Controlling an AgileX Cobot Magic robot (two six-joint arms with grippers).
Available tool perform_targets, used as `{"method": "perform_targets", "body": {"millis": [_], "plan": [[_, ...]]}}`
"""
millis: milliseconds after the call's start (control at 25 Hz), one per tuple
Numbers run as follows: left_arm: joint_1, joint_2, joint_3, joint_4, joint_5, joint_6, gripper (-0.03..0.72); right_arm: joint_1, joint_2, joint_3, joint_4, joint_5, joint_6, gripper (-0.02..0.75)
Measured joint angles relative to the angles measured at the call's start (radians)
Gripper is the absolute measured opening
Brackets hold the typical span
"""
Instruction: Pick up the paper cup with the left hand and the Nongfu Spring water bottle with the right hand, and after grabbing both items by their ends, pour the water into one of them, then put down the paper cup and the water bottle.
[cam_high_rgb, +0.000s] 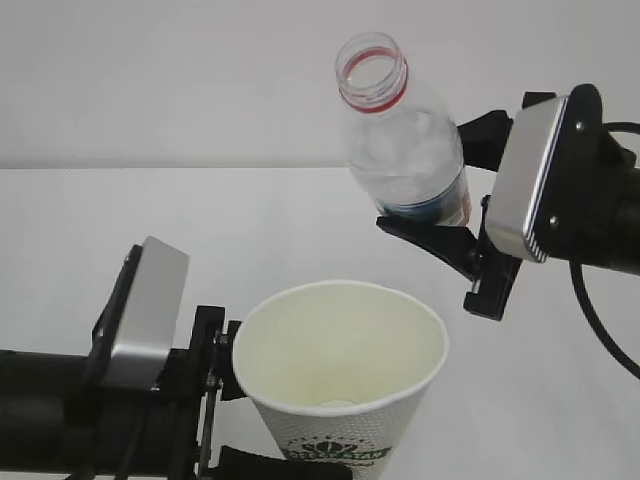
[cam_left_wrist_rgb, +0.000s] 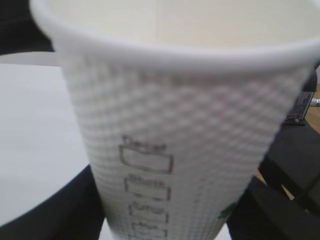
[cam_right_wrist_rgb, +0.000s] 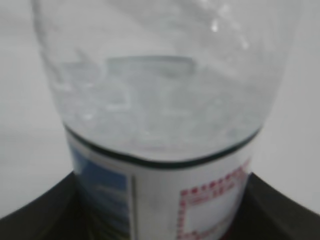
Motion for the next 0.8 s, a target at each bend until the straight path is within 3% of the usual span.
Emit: {"method": "perform_targets", "body": {"millis": [320,800], "plan": [[0.0,0.0,0.0,-0.025,0.068,0.0,0.491,0.0,0.0,0.0,0.0,-0.006,-0.102,0.512],[0.0,0.0,0.0,-0.067,0.025,0.0,0.491,0.0,0.0,-0.006,0.075,-0.006,-0.238,0.512]]}}
